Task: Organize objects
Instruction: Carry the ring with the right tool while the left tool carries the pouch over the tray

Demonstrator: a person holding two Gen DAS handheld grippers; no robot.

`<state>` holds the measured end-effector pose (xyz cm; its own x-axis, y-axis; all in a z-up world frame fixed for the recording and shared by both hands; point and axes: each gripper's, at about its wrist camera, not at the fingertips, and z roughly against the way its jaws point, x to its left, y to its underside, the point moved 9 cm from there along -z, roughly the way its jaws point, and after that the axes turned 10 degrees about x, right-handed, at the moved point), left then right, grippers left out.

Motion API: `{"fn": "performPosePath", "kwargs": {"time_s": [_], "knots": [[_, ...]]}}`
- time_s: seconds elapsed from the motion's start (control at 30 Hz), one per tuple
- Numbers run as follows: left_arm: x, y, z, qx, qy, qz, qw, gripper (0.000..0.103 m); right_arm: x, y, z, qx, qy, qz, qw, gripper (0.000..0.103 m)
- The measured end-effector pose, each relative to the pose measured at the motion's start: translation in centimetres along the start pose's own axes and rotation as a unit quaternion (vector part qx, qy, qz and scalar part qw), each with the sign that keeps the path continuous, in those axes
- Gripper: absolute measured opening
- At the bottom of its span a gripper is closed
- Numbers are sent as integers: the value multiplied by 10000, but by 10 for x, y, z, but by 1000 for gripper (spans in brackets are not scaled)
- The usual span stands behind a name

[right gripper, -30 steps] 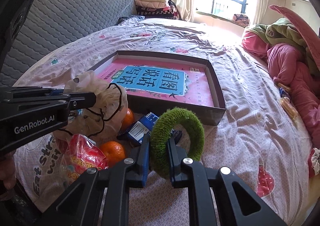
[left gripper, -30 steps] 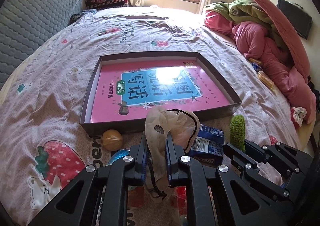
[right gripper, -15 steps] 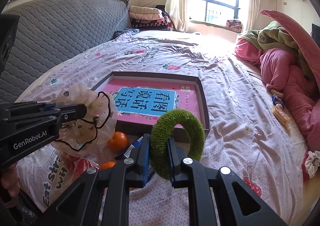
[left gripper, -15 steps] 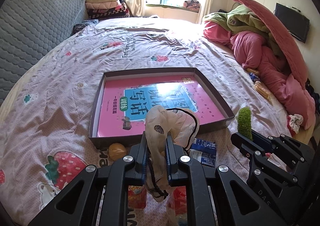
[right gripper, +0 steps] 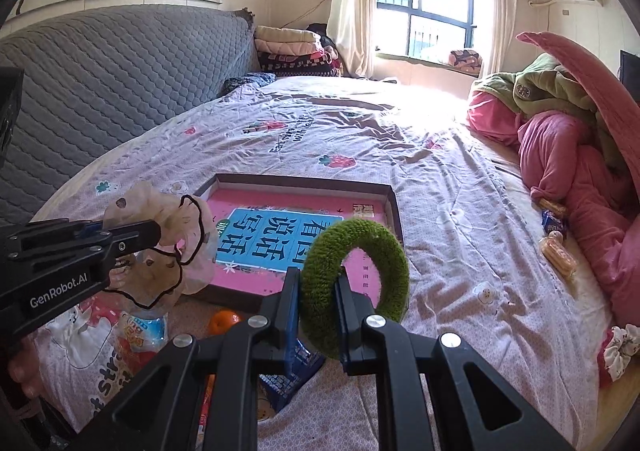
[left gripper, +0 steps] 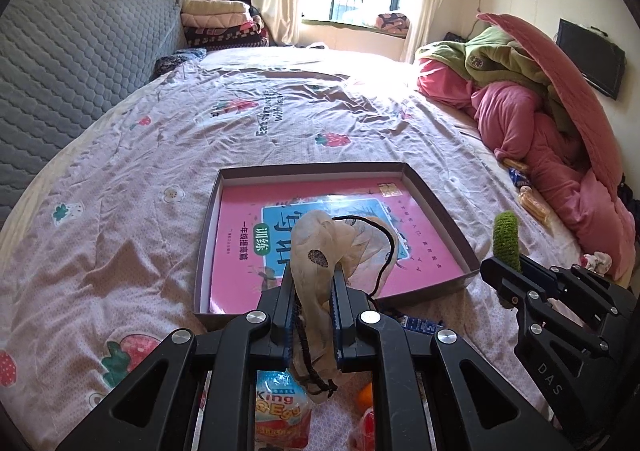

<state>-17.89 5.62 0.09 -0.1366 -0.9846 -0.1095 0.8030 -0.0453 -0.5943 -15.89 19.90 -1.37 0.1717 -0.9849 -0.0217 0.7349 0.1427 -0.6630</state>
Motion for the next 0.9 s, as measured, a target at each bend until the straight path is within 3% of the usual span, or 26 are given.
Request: {"fn": "performPosePath", "kwargs": {"time_s": [0.37, 0.9], "knots": [[30, -22, -25, 25, -85, 212, 9997, 14, -5, -22, -18, 25, 82, 47, 10000, 16], [66, -40, -82, 348, -204, 490, 9980, 14, -16, -41, -76, 334, 125, 115, 9993, 16]]}}
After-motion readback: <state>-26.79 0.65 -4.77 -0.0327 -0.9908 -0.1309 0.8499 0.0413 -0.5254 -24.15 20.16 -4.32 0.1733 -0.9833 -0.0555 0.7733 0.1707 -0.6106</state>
